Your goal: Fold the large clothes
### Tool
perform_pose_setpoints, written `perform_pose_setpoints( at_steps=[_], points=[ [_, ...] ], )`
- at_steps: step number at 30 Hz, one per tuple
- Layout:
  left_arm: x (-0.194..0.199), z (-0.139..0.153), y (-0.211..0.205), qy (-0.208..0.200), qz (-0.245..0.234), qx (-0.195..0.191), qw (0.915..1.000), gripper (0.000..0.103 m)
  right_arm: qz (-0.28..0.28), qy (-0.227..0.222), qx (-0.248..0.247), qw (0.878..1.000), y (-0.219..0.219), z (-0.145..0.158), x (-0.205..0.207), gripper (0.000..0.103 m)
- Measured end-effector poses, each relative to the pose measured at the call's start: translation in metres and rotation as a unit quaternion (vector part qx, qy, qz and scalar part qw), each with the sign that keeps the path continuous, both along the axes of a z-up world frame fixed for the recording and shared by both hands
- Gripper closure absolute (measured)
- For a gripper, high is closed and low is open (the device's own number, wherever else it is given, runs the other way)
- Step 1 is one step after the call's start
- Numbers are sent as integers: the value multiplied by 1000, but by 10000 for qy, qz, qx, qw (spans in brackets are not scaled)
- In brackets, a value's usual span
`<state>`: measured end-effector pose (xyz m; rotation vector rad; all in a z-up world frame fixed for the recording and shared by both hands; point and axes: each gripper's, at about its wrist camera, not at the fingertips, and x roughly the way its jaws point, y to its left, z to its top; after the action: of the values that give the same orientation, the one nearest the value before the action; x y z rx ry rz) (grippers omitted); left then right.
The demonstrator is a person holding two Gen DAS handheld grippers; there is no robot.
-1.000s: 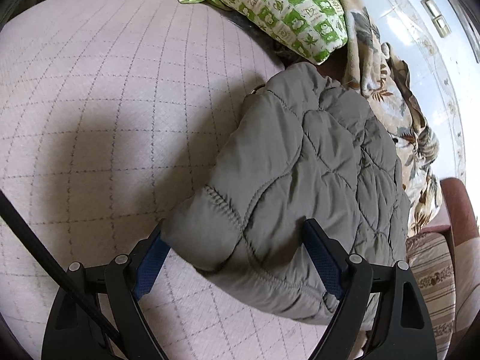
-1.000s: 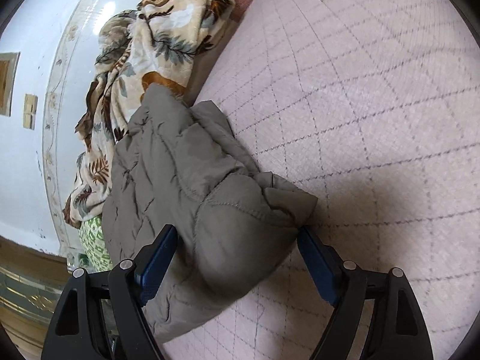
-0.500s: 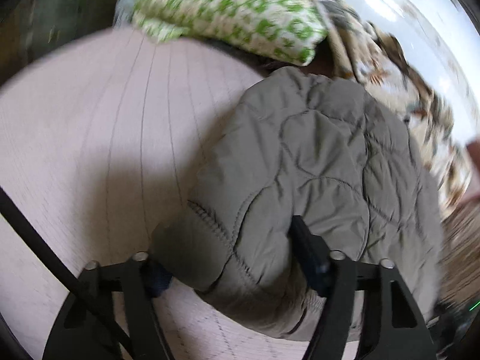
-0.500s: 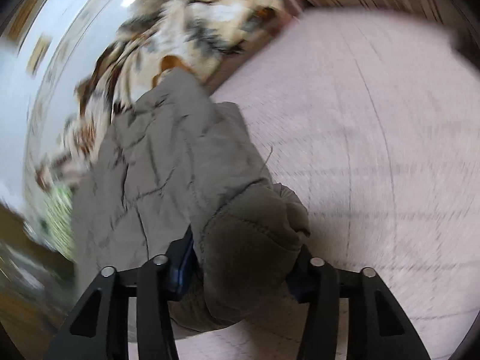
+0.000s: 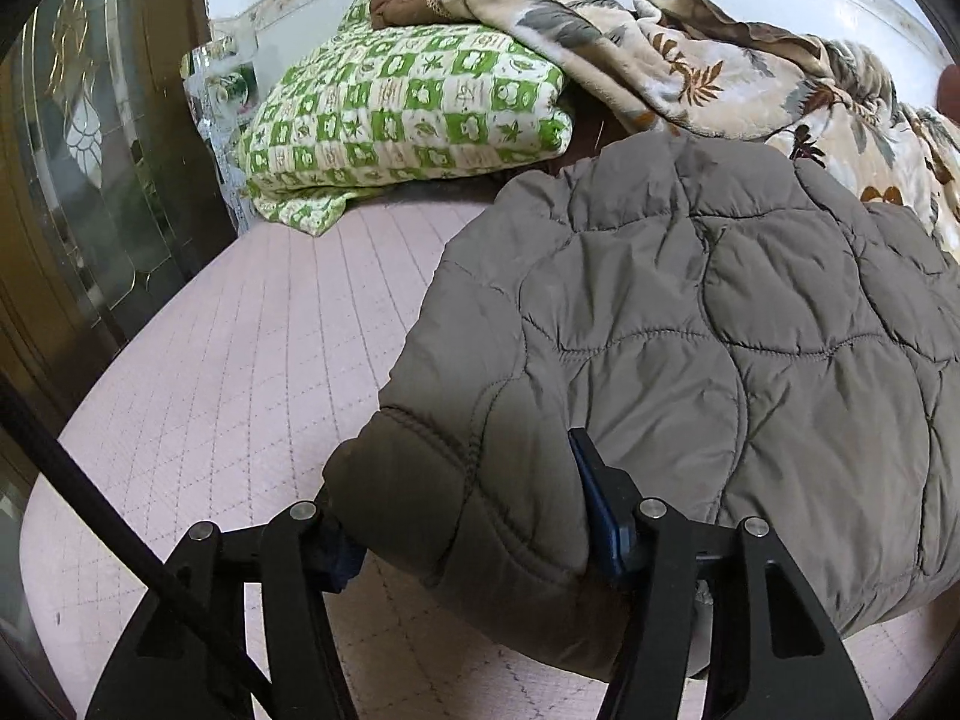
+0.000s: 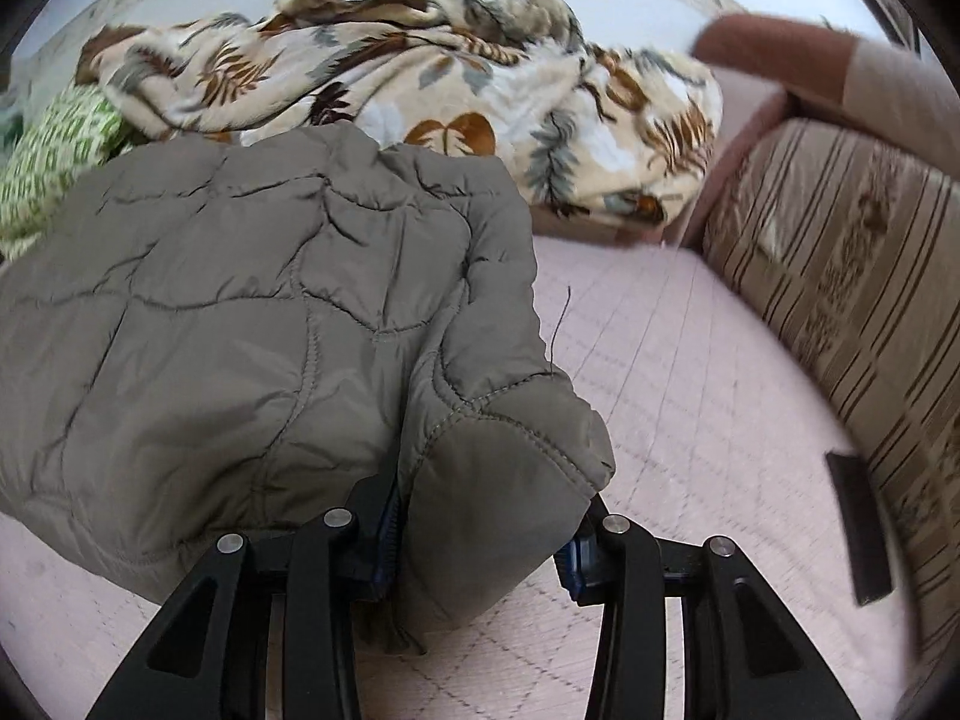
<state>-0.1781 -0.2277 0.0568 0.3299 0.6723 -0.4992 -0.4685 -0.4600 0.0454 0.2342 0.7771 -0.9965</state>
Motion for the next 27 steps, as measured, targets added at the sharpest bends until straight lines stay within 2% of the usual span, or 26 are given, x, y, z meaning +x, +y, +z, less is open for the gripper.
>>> perform_pose_setpoints(
  at_steps=[5, 11, 17, 27],
  points=[
    [-2, 9, 2, -104, -17, -49, 9999, 48, 144, 252, -473, 9985, 14, 13, 7, 60],
    [-9, 28, 9, -257, -77, -265, 9993, 50, 263, 166, -832, 9960, 28, 33, 5, 62],
    [-22, 49, 19, -422, -195, -302, 9985, 51, 380, 62, -982, 9944, 41, 52, -4, 63],
    [-54, 72, 72, -301, -245, -566, 9976, 50, 501, -248, -984, 9936, 85, 79, -44, 63]
  ],
)
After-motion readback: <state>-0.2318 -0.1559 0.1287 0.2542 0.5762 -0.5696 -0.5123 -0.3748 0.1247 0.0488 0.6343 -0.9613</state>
